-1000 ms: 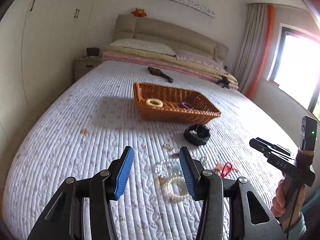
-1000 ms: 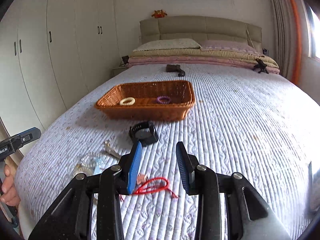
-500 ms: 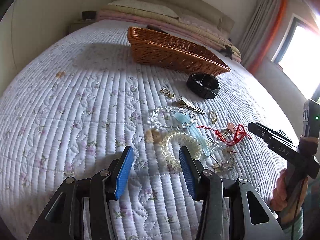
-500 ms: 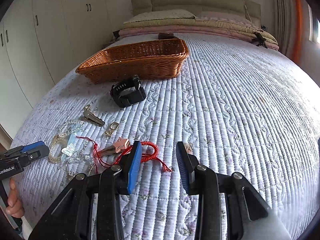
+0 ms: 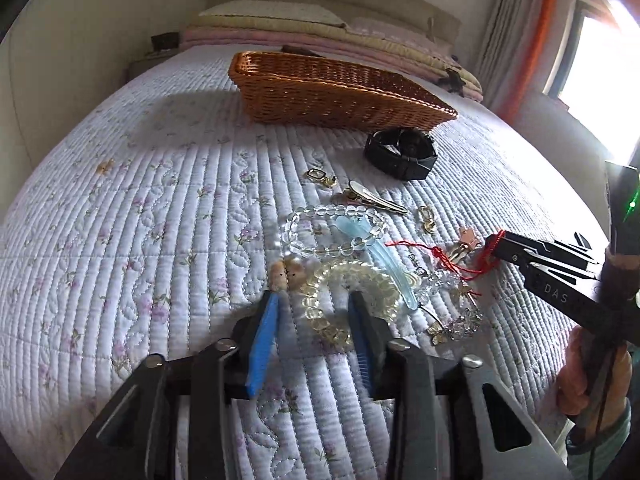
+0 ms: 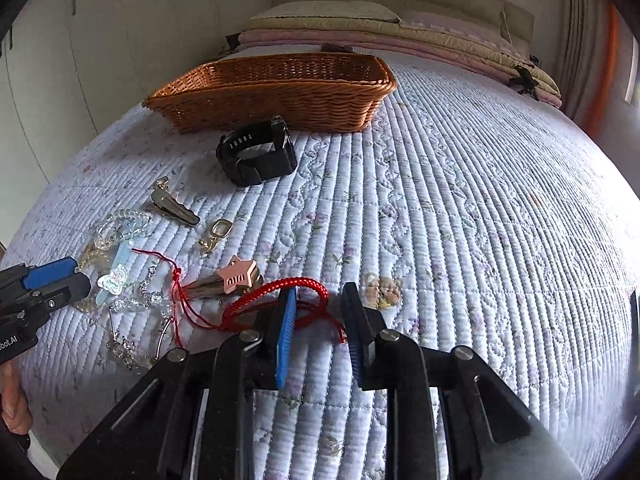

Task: Organize jewelry
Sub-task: 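Carry bracelet and red cord into the basket and open both tools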

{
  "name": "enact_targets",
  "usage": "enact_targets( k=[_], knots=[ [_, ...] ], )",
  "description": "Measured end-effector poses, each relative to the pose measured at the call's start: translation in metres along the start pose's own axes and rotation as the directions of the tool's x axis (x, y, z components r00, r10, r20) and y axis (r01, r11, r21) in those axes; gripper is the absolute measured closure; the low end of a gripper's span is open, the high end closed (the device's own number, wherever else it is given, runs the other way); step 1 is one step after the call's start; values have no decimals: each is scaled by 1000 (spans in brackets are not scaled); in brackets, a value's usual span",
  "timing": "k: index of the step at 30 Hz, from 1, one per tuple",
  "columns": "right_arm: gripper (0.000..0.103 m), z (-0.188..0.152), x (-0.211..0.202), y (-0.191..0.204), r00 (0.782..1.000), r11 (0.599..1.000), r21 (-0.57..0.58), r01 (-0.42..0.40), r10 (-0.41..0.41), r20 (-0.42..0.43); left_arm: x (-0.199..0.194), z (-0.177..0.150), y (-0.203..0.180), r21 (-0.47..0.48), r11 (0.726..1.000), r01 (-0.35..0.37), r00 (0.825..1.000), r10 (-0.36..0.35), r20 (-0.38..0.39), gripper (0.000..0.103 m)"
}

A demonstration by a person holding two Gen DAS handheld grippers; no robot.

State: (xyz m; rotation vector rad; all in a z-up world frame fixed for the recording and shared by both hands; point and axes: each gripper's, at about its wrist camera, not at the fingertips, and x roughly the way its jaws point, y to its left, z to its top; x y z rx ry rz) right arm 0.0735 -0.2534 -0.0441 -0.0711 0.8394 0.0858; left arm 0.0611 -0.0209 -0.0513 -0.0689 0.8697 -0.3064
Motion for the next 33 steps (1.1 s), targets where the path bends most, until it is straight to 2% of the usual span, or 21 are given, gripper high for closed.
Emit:
enact_targets(
  k=[1,3,5,17,23,28,33],
  knots=[
    [95,0,0,1,1000,1000,-8,5,-5,3,0,0,0,0,1000,-1,1000,1,1,73],
    [96,-1,-1,3,1000,1000,-11,11,-11,11,-1,0,1,-5,1000,-2,1000,2,6,86],
    [97,-1,-5,-1,1000,1000,1,-6,6,25,-1,-1,4,-18,1000,9,1000,-8,8,93],
    [98,-3,-33,-24,989,986,110,-128,119,92,-16,-3,13,-68,996,56,998,-54,38,94],
    [98,4,-54,-21,985,984,116,-136,121,125,-38,3,14,-66,996,57,994,-51,95,94],
    [97,37,-80,-22,977,991,81,-110,93,190,-69,34,15,-52,997,61,981,-50,190,94],
    [97,75,-87,-20,969,998,44,-51,39,244,-86,83,13,-34,998,60,959,-49,278,94]
  ],
)
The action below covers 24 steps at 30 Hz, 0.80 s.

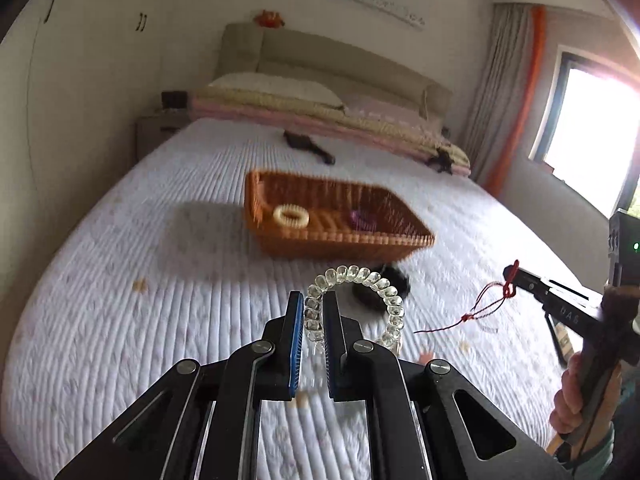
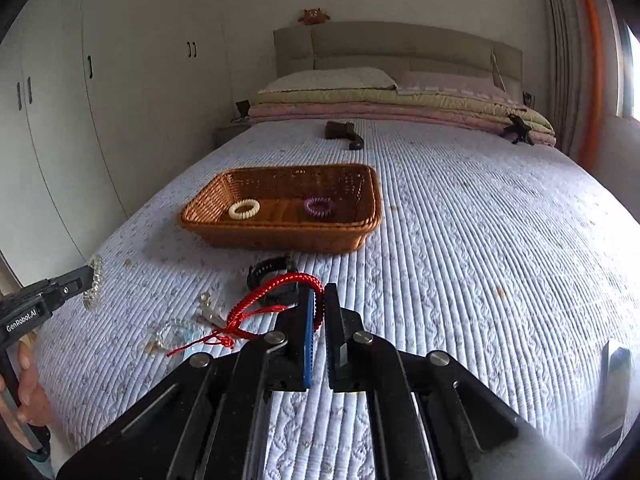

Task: Organize jewelry
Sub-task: 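Carry bracelet and red cord into the basket and open both tools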

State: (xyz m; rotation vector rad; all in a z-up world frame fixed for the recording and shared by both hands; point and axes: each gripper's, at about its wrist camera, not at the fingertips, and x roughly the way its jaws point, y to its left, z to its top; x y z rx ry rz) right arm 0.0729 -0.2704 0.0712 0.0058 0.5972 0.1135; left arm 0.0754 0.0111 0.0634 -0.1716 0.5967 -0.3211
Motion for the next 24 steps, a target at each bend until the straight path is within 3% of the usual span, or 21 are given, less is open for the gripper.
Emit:
enact_targets(
  k=[8,13,19,24],
  knots=[
    [97,70,43,-1,999,999,-8,33,-33,41,41,81,-4,-4,1000,12,998,-12,60,94],
    [98,105,89,0,999,999,-11,31,-31,8,87,114,-1,-12,1000,11,998,-10,56,94],
    [98,123,149,-1,997,999,-5,48,-49,-53,152,121,8,-51,999,-5,1000,4,-13,94],
    [98,121,196,-8,987,998,40,48,-41,-153,197,111,15,-85,996,-32,996,25,-88,94]
  ],
)
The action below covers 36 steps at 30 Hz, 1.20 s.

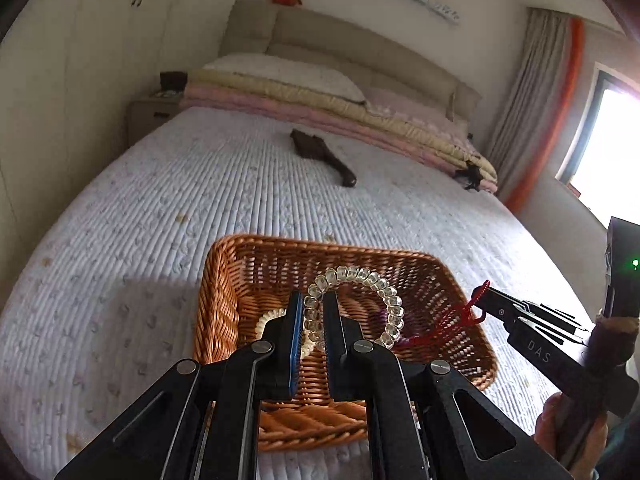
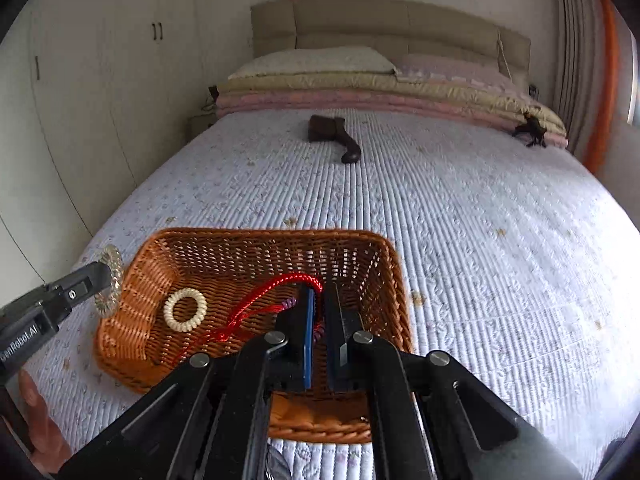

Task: Organize jewelry
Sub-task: 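Carry bracelet and red cord into the basket and open both tools, then move both open tools back over the remaining jewelry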

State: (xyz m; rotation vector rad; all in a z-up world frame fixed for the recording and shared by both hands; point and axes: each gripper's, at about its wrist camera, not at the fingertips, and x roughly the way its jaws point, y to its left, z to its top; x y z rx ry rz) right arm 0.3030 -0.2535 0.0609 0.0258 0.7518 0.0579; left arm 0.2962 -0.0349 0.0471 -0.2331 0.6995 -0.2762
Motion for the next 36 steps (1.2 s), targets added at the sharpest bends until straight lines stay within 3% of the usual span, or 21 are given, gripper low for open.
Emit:
enact_targets(
  k=[8,22,25,27,28,33,36],
  knots=[
    [97,-8,52,-2,985,1000,-10,15,-17,-169,30,-15,6,-8,1000,-15,998,14,-62,94],
    [96,-17,65,3,970,999,-36,13,-21,-241,43,-25,2,32,999,-37,996,39,-85,93],
    [86,-19,64,3,968,999,-47,8,-19,-249,43,-26,0,43,998,-41,996,45,-82,93],
    [69,-21,60,1,971,999,-44,-6,-5,-240,43,-26,1,42,999,-33,995,37,-90,93],
    [67,-22,57,1,973,999,-42,-21,11,-231,42,-27,2,36,999,-17,995,21,-101,92],
    [67,-32,30,-2,986,997,-17,-72,68,-155,22,-25,5,27,998,57,994,-54,-93,58],
    [67,-37,7,-5,991,996,-5,-90,89,-102,-8,-24,4,33,994,109,993,-107,-54,57]
  ],
)
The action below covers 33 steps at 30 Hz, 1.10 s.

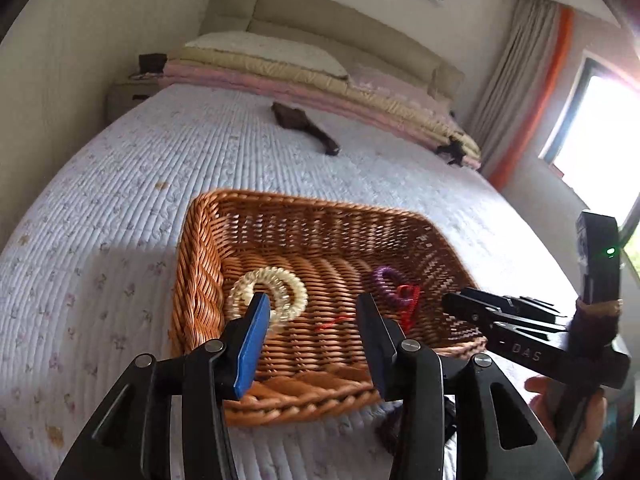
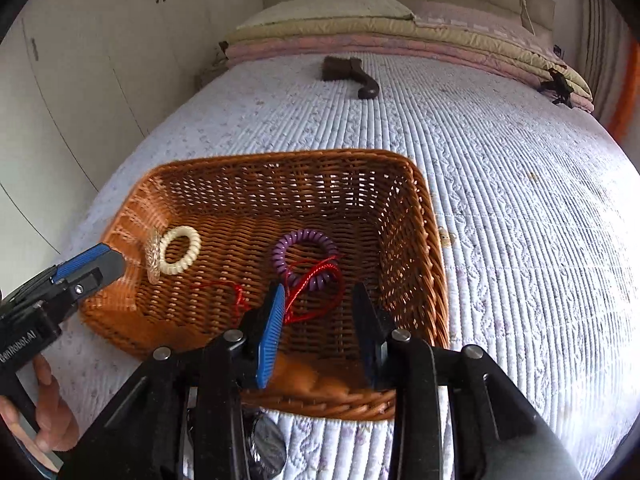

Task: Organize jewelry
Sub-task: 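Move both open tools back over the remaining jewelry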

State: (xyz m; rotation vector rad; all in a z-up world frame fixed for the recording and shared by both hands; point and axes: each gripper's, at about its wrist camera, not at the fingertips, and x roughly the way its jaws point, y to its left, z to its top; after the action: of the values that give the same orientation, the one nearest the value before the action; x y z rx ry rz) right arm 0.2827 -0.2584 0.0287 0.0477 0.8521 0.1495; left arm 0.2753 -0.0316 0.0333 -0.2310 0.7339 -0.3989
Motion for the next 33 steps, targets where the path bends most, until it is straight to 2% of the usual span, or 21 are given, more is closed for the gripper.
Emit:
enact_targets(
  k=[6,10,14,19,22,26,30,33],
  knots=[
    [67,-12,-60,0,988,998,12,-56,54,145,-65,-16,-14,41,998,48,995,-52,87,56],
    [67,-27,-117,11,963,999,-33,-41,48,267,-115,-26,-23,47,996,76,985,-82,154,56],
    [65,-41,-167,24,931,998,-63,-16,38,364,-164,-32,-34,67,995,72,969,-86,232,56],
    [60,-59,-210,37,900,997,-77,-2,35,434,-217,-36,-46,91,993,81,944,-105,312,56],
    [60,-74,-224,42,892,997,-80,-6,42,450,-240,-45,-51,115,991,66,934,-102,343,56],
    [60,-101,-220,45,908,996,-82,-25,56,416,-251,-68,-52,140,988,57,939,-101,330,56],
    [60,-129,-200,39,940,997,-47,-57,69,335,-245,-94,-47,129,992,12,958,-48,282,56],
    [60,-148,-180,34,959,996,6,-84,79,271,-237,-114,-40,113,993,18,969,-45,245,56]
  ],
)
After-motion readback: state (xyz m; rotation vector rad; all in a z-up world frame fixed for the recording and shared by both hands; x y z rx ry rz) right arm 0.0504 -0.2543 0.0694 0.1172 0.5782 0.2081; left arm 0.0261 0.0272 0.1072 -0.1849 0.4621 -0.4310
